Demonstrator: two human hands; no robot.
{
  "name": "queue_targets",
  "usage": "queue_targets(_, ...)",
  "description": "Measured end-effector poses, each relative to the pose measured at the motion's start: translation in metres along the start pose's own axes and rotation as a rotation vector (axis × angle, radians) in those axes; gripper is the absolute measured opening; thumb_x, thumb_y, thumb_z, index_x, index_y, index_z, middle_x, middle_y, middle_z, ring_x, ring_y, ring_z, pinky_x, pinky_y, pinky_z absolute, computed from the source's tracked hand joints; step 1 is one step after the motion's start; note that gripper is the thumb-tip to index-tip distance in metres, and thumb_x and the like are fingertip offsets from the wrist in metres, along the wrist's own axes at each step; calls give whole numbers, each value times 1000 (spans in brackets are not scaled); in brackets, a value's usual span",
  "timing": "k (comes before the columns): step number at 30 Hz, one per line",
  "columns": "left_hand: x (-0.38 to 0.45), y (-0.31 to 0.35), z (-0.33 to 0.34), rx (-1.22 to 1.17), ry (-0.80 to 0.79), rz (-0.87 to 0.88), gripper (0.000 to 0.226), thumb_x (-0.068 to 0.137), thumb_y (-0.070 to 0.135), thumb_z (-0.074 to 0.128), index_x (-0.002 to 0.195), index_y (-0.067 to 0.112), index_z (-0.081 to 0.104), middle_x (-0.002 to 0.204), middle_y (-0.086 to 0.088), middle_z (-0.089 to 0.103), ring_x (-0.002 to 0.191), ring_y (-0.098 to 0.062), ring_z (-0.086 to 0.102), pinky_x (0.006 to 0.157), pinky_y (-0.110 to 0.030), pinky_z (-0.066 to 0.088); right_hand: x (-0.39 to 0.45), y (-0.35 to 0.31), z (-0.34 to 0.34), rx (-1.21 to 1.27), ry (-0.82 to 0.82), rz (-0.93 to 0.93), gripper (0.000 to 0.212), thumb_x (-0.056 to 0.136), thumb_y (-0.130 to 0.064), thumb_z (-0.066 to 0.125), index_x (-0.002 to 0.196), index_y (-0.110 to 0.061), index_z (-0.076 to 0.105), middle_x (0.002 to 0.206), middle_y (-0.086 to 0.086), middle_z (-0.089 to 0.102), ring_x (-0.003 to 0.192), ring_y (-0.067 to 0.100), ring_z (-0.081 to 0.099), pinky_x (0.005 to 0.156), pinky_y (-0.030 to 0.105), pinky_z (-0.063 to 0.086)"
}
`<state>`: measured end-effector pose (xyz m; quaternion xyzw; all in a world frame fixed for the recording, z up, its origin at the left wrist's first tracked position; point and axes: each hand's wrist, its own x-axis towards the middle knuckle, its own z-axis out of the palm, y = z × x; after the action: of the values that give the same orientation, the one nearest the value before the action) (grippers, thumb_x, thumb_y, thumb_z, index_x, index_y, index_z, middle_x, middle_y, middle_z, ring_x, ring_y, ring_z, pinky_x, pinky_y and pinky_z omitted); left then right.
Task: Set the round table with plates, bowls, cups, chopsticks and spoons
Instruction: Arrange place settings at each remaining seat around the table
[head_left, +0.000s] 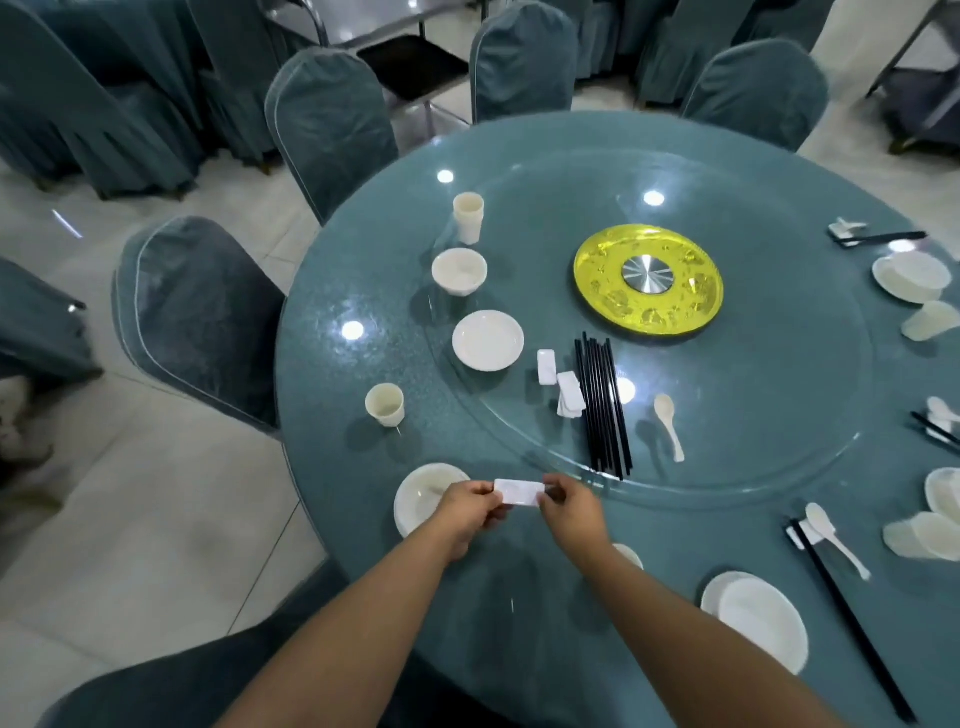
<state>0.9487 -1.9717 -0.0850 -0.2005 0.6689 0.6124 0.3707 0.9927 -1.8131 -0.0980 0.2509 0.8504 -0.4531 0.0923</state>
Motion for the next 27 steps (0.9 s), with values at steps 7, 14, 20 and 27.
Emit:
queue_targets(7, 15, -34, 31, -32, 120, -177, 15, 88, 0, 53, 97, 3, 64, 76, -12, 68, 61, -19, 57, 55, -25, 41, -4, 21, 7, -49, 36, 120, 27, 94, -21, 59, 118, -11, 66, 107, 8, 71, 100, 24, 65, 80, 23, 41)
queue_targets(14, 32, -49, 52, 118, 208, -245, 16, 84, 2, 58, 96, -7, 65, 91, -26, 71, 75, -31, 69, 81, -44, 59, -4, 41, -16, -104, 77, 155, 21, 94, -23, 57, 107, -14, 71, 103, 7, 73, 98, 26, 66, 86, 28, 47)
queue_targets(20, 26, -33, 40, 1063, 124, 78, 34, 93, 32, 49, 101, 2, 62, 107, -17, 66, 100, -37, 63, 78, -37, 50, -5, 50, -36, -102, 91, 164, 18, 95, -23, 53, 101, -17, 69, 93, 2, 72, 89, 23, 65, 78, 27, 47)
queue_targets(27, 47, -27, 33, 1780, -248, 571, 73, 86, 9, 59, 147, 33, 27, 158, -1, 13, 136, -32, 27, 105, -45, 37, -15, 62, -54, -143, 119, 111, 16, 94, -26, 55, 96, -18, 69, 88, 0, 70, 84, 21, 65, 74, 26, 45)
